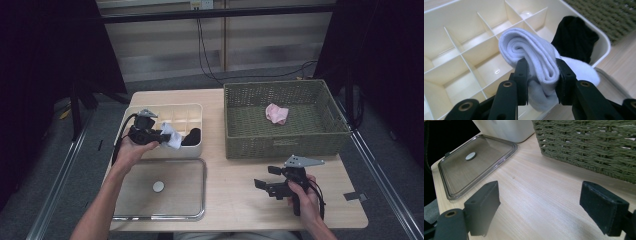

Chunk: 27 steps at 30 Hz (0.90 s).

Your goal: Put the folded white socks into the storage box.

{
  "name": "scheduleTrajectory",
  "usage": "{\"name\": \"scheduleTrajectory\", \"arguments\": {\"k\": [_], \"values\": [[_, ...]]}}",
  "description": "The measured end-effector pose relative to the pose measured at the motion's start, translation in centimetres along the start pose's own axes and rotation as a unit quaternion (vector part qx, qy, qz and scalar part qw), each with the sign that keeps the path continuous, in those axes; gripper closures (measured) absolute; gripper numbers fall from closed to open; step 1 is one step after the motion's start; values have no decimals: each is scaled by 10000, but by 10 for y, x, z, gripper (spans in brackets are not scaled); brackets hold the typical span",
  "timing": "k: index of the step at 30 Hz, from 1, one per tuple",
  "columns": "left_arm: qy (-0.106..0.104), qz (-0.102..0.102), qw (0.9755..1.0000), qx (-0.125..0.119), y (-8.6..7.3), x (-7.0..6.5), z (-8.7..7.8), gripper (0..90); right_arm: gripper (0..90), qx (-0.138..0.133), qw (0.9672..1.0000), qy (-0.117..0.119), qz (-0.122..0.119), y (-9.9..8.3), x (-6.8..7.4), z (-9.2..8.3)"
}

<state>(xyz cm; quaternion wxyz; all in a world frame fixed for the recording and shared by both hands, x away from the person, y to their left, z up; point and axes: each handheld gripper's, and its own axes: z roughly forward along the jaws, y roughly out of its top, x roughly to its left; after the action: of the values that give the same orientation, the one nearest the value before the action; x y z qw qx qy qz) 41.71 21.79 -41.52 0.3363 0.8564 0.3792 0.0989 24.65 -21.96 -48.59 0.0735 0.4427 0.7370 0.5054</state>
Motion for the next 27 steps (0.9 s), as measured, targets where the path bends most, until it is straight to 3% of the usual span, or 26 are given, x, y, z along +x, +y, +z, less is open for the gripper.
{"name": "scheduleTrajectory", "arguments": {"k": [11,14,19,21,24,27], "values": [[-13,194,9994,277,6,-7,13,672,158,25,10000,-6,-4,0,0,1],[71,247,9992,315,7,-11,18,672,158,17,10000,1,-6,0,0,2],[-23,227,9990,380,8,-10,20,673,158,12,10000,11,-25,0,1,2],[34,239,9989,398,8,-12,22,673,158,34,10000,-3,-1,0,1,2],[105,414,9975,556,10,-16,27,675,158,35,10000,15,-29,0,2,3],[66,368,9974,618,9,-15,30,678,158,59,10000,24,-17,0,2,4]]}}
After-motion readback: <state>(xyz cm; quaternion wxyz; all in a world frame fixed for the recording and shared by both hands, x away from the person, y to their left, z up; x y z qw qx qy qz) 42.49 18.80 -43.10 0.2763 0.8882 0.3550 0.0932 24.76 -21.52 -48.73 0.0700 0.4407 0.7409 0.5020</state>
